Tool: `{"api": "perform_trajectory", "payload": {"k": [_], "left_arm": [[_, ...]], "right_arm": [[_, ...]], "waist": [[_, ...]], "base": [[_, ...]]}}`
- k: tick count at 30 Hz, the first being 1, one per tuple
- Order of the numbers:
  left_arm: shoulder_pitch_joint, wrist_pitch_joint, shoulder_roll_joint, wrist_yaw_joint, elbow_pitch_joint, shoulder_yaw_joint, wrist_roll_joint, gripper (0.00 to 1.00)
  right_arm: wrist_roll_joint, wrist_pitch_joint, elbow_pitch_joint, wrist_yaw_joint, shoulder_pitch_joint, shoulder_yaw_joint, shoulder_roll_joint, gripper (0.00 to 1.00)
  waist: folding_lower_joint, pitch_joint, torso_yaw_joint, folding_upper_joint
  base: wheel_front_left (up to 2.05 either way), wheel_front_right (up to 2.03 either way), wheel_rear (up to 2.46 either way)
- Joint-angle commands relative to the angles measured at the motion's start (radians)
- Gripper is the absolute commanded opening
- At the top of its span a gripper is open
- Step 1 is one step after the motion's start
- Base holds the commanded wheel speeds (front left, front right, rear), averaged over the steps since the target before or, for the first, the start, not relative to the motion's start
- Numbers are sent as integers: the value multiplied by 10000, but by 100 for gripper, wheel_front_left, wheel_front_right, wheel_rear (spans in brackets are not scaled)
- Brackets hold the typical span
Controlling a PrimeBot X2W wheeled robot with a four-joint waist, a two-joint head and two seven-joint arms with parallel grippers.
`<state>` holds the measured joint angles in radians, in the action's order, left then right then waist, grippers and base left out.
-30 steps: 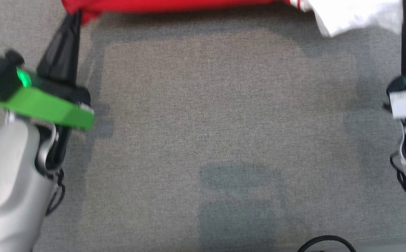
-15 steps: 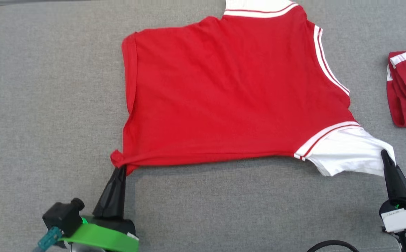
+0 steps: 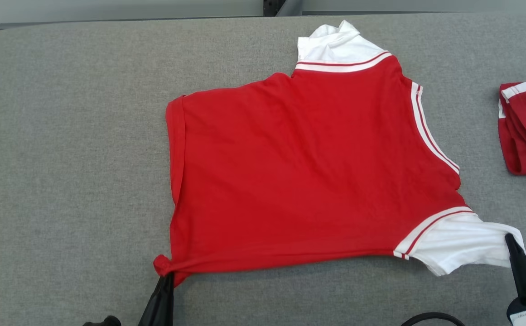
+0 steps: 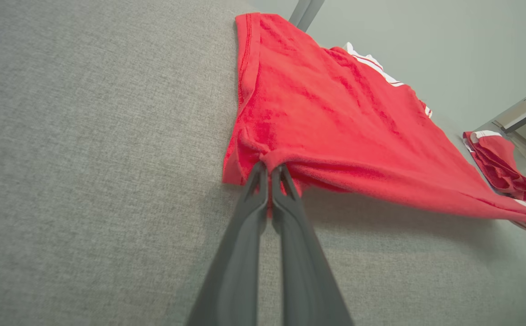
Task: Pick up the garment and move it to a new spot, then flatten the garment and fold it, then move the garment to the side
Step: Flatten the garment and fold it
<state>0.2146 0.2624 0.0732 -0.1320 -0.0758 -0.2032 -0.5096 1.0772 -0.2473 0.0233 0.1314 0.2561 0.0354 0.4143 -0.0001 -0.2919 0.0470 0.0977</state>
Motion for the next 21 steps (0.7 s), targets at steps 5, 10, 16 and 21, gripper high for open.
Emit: {"api": "perform_trajectory", "payload": {"k": [5, 10, 16, 21], "left_arm": [[-981, -363, 551, 15, -11, -334, -431, 0], [-2264, -1479, 935, 169, 281, -285, -478, 0], [-3370, -2539, 1109, 525, 111, -308, -389, 0], [-4380, -3168, 1058, 555, -692, -561, -276, 0]], "right_arm": [[-220, 750, 172, -14, -1076, -87, 339, 0], [-671, 1722, -410, -14, -2870, 65, 270, 0], [-1037, 2407, -1331, -13, -4489, 139, -10, 0], [-1669, 2804, -2391, -10, -5674, 362, -75, 0]], "waist": [[1, -457, -48, -3], [1, -513, -18, -3], [1, -463, 55, -3], [1, -485, 166, -3]], "base": [[0, 0, 0], [0, 0, 0], [0, 0, 0], [0, 0, 0]]}}
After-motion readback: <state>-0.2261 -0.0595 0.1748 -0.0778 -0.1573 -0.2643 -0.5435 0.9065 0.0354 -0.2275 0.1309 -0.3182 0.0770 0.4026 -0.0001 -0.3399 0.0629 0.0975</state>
